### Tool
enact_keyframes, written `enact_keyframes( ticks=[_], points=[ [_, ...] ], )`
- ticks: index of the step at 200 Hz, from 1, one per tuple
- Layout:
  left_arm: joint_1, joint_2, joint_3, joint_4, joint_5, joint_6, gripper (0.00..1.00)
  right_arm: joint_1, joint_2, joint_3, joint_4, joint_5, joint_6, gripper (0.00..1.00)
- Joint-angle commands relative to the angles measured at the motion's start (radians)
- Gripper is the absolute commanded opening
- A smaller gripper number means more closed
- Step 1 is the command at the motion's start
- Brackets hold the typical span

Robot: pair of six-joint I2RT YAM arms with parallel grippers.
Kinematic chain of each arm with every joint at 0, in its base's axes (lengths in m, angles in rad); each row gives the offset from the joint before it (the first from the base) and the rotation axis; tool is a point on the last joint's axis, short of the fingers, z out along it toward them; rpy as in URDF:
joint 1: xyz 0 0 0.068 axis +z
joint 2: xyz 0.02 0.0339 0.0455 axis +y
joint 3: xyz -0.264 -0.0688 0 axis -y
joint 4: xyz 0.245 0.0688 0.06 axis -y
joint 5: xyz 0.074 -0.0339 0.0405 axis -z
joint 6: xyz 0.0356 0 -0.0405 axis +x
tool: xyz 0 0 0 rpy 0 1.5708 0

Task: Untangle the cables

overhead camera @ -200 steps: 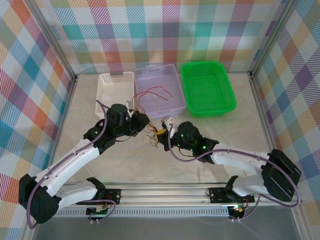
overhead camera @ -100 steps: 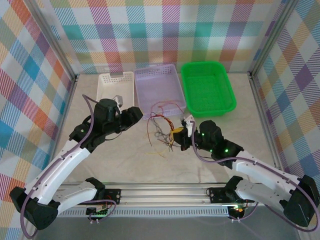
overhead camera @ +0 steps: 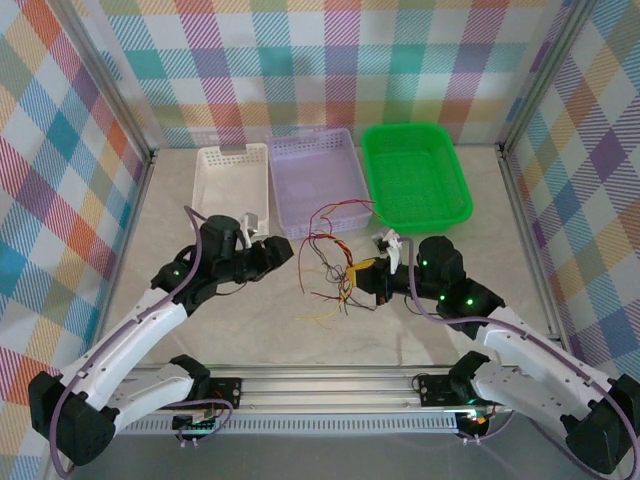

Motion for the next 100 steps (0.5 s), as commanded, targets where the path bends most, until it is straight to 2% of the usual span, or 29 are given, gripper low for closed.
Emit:
enact_keyframes(
  ticks=[1, 42, 100],
  points=[
    [0.005, 0.002, -0.026, 0.080, 0.056, 0.058, 0.59, -0.016, -0.004, 0.047, 0.017, -0.135, 0.030, 0.00],
    [-0.001, 0.025, -0.086, 0.225, 0.092, 0.068, 0.59, -0.024, 0.025, 0.072, 0.041, -0.254, 0.063, 0.00],
    [-0.023, 0.005, -0.141, 0.382, 0.138, 0.089, 0.58, -0.049, 0.064, 0.114, 0.040, -0.335, 0.102, 0.00]
  ],
)
